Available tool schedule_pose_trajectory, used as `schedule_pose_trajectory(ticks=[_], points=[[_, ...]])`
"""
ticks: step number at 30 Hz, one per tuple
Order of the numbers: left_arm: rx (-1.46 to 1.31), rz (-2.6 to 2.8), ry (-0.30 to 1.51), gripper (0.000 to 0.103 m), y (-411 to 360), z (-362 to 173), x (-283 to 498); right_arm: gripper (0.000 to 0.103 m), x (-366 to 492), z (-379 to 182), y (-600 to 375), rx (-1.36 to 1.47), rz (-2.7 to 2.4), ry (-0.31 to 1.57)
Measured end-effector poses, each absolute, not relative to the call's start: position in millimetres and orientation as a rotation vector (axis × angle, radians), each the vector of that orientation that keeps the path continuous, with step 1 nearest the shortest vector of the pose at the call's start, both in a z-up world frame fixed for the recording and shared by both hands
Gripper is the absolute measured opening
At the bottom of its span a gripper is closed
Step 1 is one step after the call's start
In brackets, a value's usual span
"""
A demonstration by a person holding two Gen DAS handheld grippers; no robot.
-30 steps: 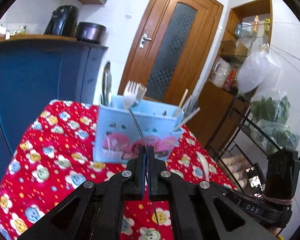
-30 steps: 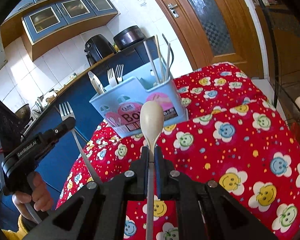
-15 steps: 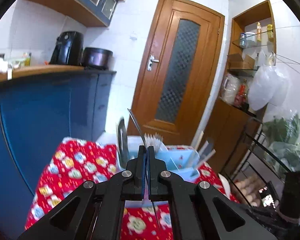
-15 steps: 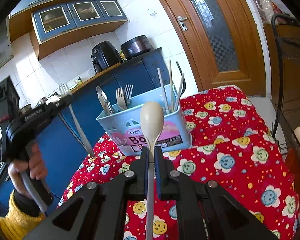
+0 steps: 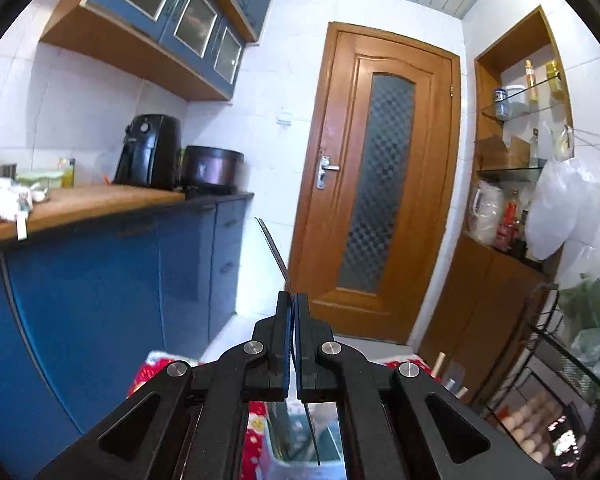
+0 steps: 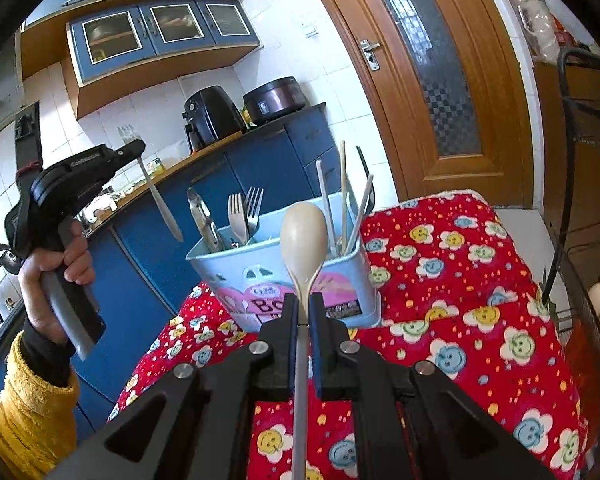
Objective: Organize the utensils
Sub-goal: 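Lift the wooden spoon and fork and lower both into the blue holder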
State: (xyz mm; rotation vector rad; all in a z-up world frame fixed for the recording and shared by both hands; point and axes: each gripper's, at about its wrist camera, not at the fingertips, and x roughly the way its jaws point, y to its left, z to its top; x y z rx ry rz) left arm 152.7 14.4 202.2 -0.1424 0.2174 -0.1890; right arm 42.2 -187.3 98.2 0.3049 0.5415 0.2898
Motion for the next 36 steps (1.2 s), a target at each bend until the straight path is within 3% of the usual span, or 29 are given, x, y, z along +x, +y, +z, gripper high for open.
schedule_pose_trajectory(ticks=[20, 36], points=[[-0.071, -0.183, 0.291, 0.001, -9.3, 153.5, 194.0, 0.007, 128.8, 141.0, -168.3, 0.243, 0.280, 0.317], [-0.103, -0.196, 0.353, 0.001, -4.8, 123.4, 204.7, 0.008, 161.3, 123.8, -138.1, 0.068, 0.156, 0.173]])
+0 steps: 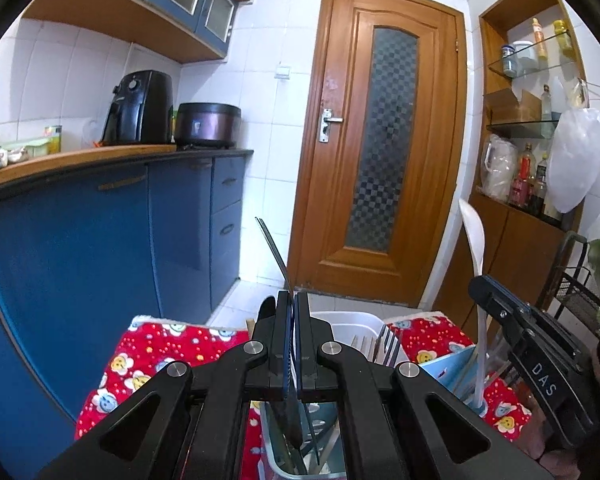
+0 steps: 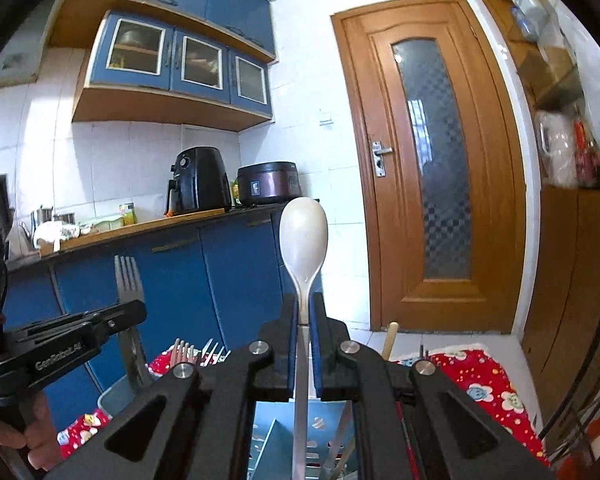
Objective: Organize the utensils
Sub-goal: 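Lift the wooden spoon and fork and lower both into the blue holder, then open both tools to release the spoon and fork into the holder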
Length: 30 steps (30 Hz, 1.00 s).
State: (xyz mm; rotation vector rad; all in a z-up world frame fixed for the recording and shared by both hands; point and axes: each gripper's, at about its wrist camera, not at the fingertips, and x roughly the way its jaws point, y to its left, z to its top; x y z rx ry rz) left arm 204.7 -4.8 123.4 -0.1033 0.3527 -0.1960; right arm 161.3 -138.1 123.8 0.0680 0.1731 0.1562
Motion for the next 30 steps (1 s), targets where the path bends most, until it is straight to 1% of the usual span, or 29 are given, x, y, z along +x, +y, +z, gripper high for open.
schedule_pose_trajectory(ticks=[6, 9, 11, 13, 17, 20, 23, 27, 29, 30], points=[[-0.106, -0.209, 0.372, 0.001, -8.0, 119.2, 204.7, 0.008, 150.3, 123.6, -131.6, 0.027, 0.143, 0.159], [-0.096, -0.212, 0.381, 0.001, -10.8, 118.4, 204.3, 0.009, 145.6, 122.0, -132.3, 0.010, 0.138, 0.160], [-0.088, -0.212, 0.384, 0.001, -12.6, 118.3, 203.2, 0.014, 144.4, 122.2, -132.6, 0.003, 0.137, 0.168], [-0.081, -0.217, 0.393, 0.002, -14.4, 118.3, 203.0, 0.023, 144.6, 122.8, -133.5, 0.006, 0.136, 0.178], [-0.066, -0.210, 0.409, 0.003, -18.2, 117.6, 202.5, 0.026, 144.4, 124.9, -137.2, 0.027, 0.146, 0.197], [-0.070, -0.214, 0.415, 0.003, -17.8, 117.9, 200.8, 0.033, 142.8, 127.3, -140.1, 0.045, 0.152, 0.206], [-0.078, -0.217, 0.416, 0.003, -16.0, 119.9, 197.5, 0.034, 137.3, 131.4, -144.2, 0.073, 0.161, 0.210], [-0.086, -0.217, 0.409, 0.008, -12.8, 125.0, 188.9, 0.039, 127.4, 137.5, -147.8, 0.097, 0.168, 0.216], [-0.084, -0.220, 0.404, 0.010, -11.6, 128.7, 182.9, 0.040, 120.5, 140.8, -150.7, 0.120, 0.176, 0.226], [-0.082, -0.222, 0.399, 0.013, -10.9, 130.7, 178.6, 0.040, 117.8, 142.3, -151.6, 0.129, 0.177, 0.233]])
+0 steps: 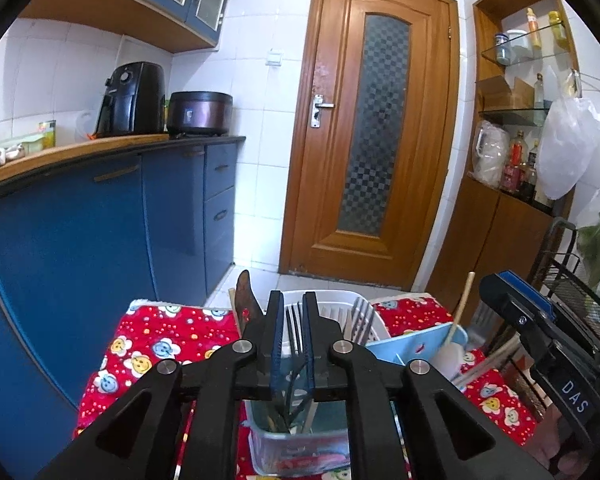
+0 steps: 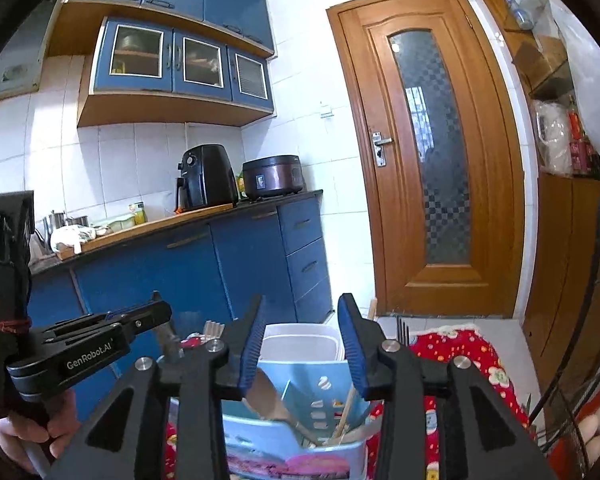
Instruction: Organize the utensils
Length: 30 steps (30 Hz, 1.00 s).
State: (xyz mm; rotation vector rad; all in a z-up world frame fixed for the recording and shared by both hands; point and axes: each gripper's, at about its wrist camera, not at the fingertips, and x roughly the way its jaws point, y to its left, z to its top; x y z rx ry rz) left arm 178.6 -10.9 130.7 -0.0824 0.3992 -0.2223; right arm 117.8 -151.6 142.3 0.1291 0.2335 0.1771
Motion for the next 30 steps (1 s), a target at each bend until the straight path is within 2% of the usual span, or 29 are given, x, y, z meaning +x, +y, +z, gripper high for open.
schedule_pose_trajectory(ticks=[4, 8, 17, 19, 30], points=[[-0.079, -0.223, 0.376, 0.042, -7.7, 137.8, 162.4, 0.041, 103.5, 145.4, -154.0, 0.150, 0.177, 0.252], [-0.062, -0.229, 0.363, 0.047, -8.3, 144.2, 141.9, 0.046, 83.9, 146.4, -155.8, 0.180, 0.195, 0.288], [-0.069, -0.233, 0.368, 0.065, -3.6, 145.2, 92.2, 0.057, 37.8, 137.6, -154.0, 0.206, 0.207, 0.355], [-0.072, -0.234, 0.368, 0.069, -2.8, 143.7, 81.7, 0.064, 26.1, 134.2, -153.6, 0.208, 0.205, 0.360], [-0.053, -0.192, 0.403, 0.071, -0.3, 114.0, 29.7, 0.078, -19.4, 107.1, -148.1, 0.201, 0.163, 0.403]])
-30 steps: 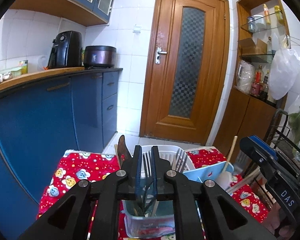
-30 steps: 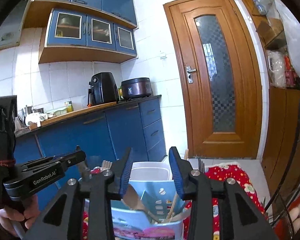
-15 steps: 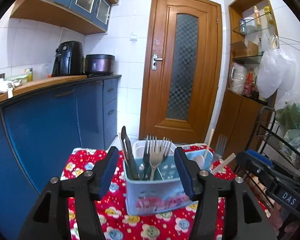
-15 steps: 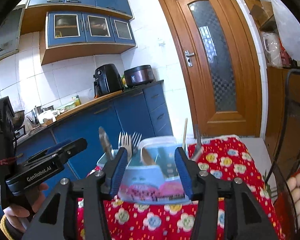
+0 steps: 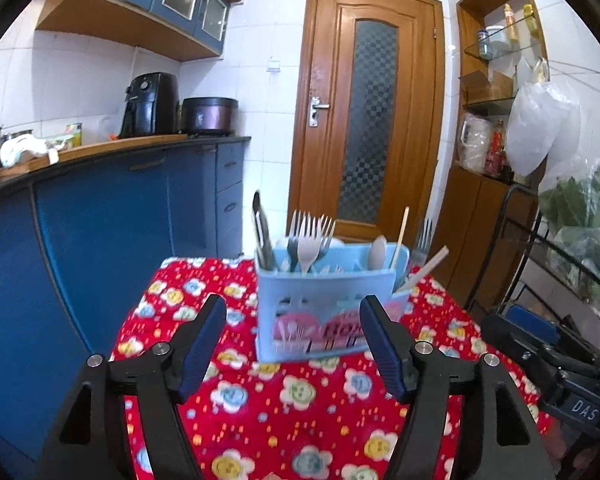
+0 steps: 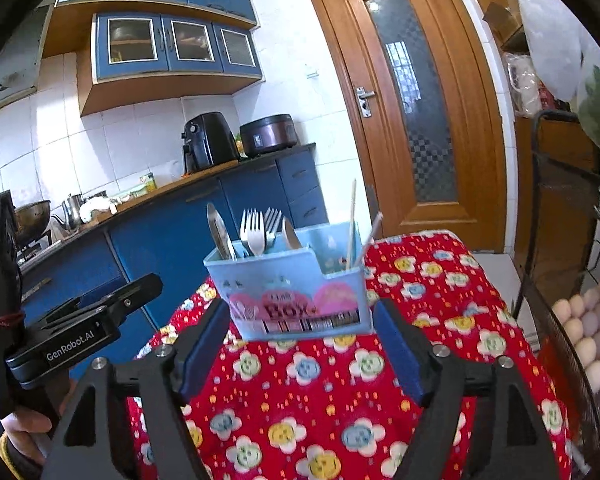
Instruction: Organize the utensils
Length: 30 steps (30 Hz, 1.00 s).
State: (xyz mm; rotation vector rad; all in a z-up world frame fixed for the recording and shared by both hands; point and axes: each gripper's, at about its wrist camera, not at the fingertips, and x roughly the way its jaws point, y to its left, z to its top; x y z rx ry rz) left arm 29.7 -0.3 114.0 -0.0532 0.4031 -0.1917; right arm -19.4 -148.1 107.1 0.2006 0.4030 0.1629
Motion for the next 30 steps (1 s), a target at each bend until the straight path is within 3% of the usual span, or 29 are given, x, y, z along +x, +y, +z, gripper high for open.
schedule_pose_trajectory(ticks=[13, 30], points=[[-0.032, -0.152, 0.450, 0.071, -3.4, 64.1, 12.2, 0.079, -34.4, 48.6, -145.5, 0.142, 0.050, 0.494], [-0.051, -0.062, 0.488, 0.071, 1.6, 20.5, 14.1, 0.079, -32.6, 19.1, -142.4, 0.061, -0.032, 0.524]])
